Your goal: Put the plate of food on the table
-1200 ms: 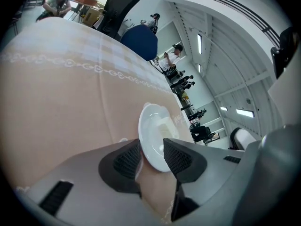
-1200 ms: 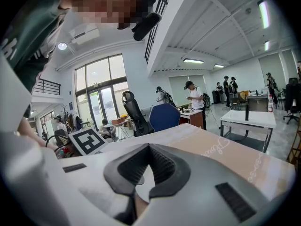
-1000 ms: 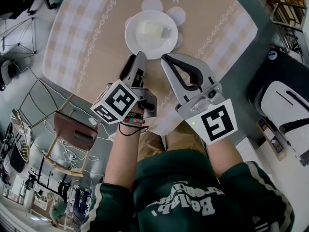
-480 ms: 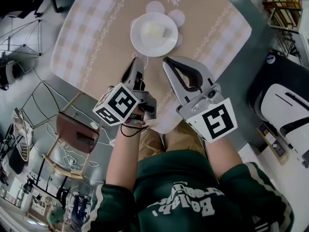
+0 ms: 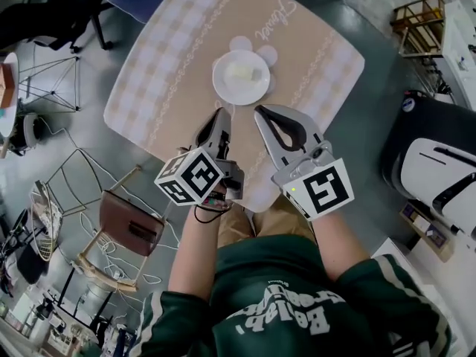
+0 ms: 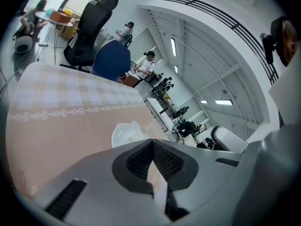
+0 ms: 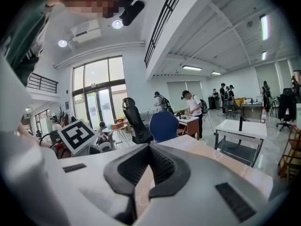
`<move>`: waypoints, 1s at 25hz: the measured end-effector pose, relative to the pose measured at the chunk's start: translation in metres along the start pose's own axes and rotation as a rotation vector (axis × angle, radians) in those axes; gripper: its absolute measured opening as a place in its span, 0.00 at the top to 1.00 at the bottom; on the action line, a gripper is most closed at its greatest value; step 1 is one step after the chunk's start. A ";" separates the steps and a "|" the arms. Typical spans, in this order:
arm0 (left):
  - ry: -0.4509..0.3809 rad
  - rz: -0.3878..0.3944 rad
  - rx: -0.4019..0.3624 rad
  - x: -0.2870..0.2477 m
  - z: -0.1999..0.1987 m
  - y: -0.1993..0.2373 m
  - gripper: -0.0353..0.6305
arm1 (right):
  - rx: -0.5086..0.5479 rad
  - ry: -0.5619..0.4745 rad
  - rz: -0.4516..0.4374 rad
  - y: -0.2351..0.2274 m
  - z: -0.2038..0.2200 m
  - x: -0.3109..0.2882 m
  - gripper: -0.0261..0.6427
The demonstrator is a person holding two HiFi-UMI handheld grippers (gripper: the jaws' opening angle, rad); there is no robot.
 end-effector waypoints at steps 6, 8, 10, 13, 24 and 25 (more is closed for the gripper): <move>-0.032 0.017 -0.195 0.029 -0.027 -0.042 0.94 | 0.039 -0.030 0.025 0.011 -0.043 0.011 0.94; -0.048 0.014 -0.284 0.041 -0.035 -0.056 0.94 | 0.046 -0.040 0.036 0.014 -0.057 0.018 0.94; -0.056 0.031 -0.357 0.054 -0.040 -0.070 0.94 | 0.063 -0.063 0.043 0.017 -0.073 0.025 0.94; -0.093 0.063 -0.489 0.070 -0.053 -0.094 0.94 | 0.101 -0.094 0.053 0.021 -0.097 0.031 0.94; -0.219 0.086 -0.886 0.125 -0.086 -0.166 0.94 | 0.180 -0.138 0.065 0.048 -0.149 0.060 0.94; -0.232 0.086 -0.923 0.131 -0.088 -0.171 0.94 | 0.188 -0.141 0.065 0.051 -0.153 0.063 0.94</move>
Point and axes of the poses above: the fingertips, and each gripper's own axes: x backward along the fingers, y to its left, z out of its underside, the point moved 4 cm from there along x, backward along the fingers, and after that the axes turned 2 degrees about x, right-handed, at the moved point
